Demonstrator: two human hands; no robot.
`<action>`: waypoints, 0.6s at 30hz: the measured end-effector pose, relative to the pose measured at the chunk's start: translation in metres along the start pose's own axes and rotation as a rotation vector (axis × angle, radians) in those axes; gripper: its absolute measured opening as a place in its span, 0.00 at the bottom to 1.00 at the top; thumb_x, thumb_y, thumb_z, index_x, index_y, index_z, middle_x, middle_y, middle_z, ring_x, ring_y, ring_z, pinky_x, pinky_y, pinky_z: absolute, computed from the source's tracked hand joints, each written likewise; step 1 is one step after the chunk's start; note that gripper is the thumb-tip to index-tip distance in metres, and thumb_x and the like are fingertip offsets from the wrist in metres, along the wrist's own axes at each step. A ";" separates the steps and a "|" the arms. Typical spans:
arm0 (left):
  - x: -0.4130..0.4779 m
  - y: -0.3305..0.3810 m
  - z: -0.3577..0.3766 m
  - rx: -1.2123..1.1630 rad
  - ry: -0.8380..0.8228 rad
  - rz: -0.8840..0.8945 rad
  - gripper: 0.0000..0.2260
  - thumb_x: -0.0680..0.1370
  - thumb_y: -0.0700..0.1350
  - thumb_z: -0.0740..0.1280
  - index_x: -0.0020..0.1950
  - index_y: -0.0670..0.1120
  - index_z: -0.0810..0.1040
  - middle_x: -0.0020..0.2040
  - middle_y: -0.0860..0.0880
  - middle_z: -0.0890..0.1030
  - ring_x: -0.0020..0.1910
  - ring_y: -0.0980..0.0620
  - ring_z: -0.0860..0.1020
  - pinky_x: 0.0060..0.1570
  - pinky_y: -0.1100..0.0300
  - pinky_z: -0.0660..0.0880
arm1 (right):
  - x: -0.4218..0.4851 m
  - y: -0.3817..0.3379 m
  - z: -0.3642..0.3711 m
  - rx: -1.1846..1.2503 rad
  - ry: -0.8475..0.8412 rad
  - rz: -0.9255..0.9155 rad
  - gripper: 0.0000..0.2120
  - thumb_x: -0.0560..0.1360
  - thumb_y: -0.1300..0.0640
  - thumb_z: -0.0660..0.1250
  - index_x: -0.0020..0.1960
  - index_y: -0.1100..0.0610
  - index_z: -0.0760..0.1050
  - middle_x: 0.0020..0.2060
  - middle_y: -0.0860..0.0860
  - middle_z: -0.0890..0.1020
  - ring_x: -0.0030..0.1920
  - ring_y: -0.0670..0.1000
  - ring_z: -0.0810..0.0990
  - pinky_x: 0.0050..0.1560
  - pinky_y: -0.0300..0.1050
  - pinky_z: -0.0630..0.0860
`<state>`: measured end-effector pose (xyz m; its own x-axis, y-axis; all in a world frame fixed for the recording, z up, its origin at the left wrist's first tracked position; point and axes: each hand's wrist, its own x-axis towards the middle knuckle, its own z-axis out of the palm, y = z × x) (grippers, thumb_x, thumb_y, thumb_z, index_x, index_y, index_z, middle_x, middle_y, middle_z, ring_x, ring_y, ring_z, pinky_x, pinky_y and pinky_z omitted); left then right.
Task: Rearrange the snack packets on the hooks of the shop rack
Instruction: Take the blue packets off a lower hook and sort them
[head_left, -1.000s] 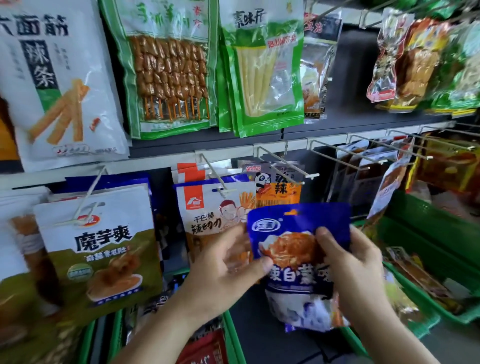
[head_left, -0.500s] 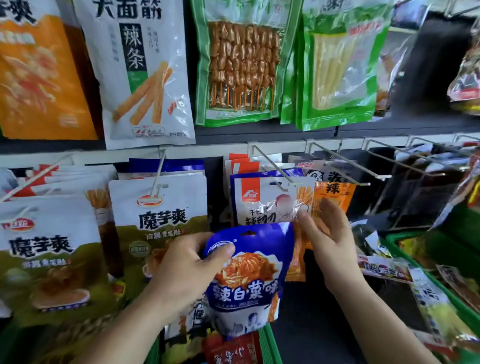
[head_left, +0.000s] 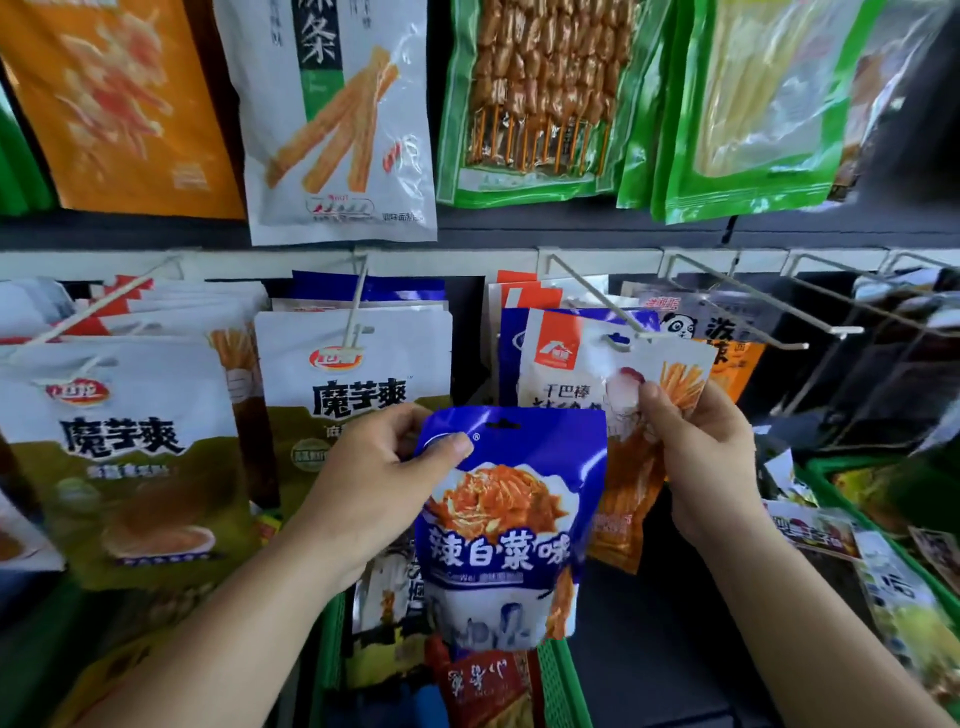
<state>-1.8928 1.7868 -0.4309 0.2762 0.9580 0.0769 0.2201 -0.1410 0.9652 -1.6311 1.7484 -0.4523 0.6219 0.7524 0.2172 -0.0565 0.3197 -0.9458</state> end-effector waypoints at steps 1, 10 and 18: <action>-0.002 0.001 0.000 0.007 -0.020 0.000 0.04 0.79 0.47 0.72 0.51 0.48 0.83 0.45 0.52 0.89 0.42 0.56 0.87 0.49 0.49 0.85 | -0.002 -0.002 -0.001 0.001 0.010 -0.018 0.08 0.81 0.61 0.69 0.60 0.60 0.80 0.49 0.54 0.89 0.48 0.52 0.89 0.46 0.49 0.87; -0.012 0.010 0.002 0.023 -0.129 0.117 0.06 0.76 0.54 0.73 0.47 0.53 0.84 0.45 0.51 0.89 0.45 0.54 0.88 0.49 0.48 0.85 | -0.023 -0.019 -0.010 -0.016 0.009 -0.065 0.06 0.81 0.59 0.70 0.55 0.59 0.83 0.46 0.57 0.89 0.46 0.57 0.88 0.48 0.57 0.86; -0.015 0.013 0.013 -0.201 0.032 0.222 0.11 0.72 0.53 0.74 0.54 0.61 0.85 0.56 0.55 0.87 0.53 0.56 0.87 0.50 0.56 0.85 | -0.055 -0.031 0.007 0.166 -0.147 0.118 0.16 0.78 0.73 0.63 0.46 0.57 0.84 0.44 0.59 0.89 0.42 0.60 0.89 0.41 0.53 0.88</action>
<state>-1.8820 1.7675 -0.4229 0.2664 0.9172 0.2963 -0.0331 -0.2985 0.9538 -1.6688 1.7012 -0.4333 0.4837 0.8619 0.1523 -0.2567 0.3061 -0.9168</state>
